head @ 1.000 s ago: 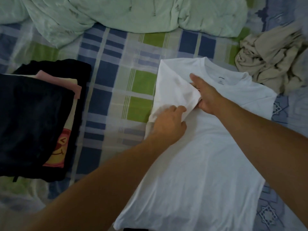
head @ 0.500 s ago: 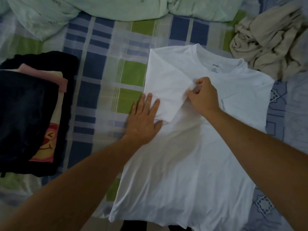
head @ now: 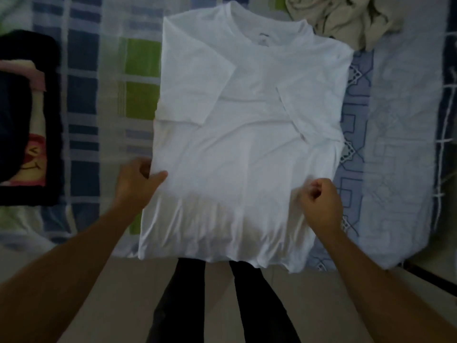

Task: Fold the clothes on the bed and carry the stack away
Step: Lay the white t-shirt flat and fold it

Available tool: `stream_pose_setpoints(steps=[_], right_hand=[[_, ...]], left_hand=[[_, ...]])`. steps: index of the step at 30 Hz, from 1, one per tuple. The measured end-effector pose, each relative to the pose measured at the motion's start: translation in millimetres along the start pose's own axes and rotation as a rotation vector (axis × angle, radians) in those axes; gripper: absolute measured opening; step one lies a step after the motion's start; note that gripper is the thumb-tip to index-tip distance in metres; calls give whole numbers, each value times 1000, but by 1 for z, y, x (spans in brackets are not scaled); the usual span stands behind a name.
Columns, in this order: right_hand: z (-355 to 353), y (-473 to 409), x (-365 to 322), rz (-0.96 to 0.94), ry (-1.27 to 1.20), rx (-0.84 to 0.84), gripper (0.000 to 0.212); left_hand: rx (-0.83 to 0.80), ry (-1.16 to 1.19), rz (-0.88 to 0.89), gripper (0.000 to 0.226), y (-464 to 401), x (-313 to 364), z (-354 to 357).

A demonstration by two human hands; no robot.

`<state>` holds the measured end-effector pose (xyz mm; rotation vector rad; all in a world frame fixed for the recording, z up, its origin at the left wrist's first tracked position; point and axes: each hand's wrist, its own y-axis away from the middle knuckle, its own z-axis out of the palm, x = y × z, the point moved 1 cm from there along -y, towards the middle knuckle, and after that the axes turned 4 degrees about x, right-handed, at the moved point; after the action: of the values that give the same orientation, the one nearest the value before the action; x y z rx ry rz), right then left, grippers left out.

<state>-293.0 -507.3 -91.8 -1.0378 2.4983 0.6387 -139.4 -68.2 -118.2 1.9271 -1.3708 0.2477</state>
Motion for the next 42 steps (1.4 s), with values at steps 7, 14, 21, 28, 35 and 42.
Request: stream_pose_setpoints(steps=[7,14,21,28,35,42], right_hand=[[-22,68,77,127,91,-256,38],[-1,104,103,112,115,-437,35],[0,135,152,371,-194,-134,22],[13,168,161,99,-247,-118,33],[43,173,158,-196,-49,-86,53],[29,169,173,-247,54,-20,38]], left_hand=[[-186,-154,-286,48,77,-65,10],[-196,-154,-375,57,125,-104,25],[40,86,-406,44,148,-141,17],[89,55,-207,51,156,-164,18],[49,-145,168,67,155,-166,33],[136,-194,284,48,161,-167,34]])
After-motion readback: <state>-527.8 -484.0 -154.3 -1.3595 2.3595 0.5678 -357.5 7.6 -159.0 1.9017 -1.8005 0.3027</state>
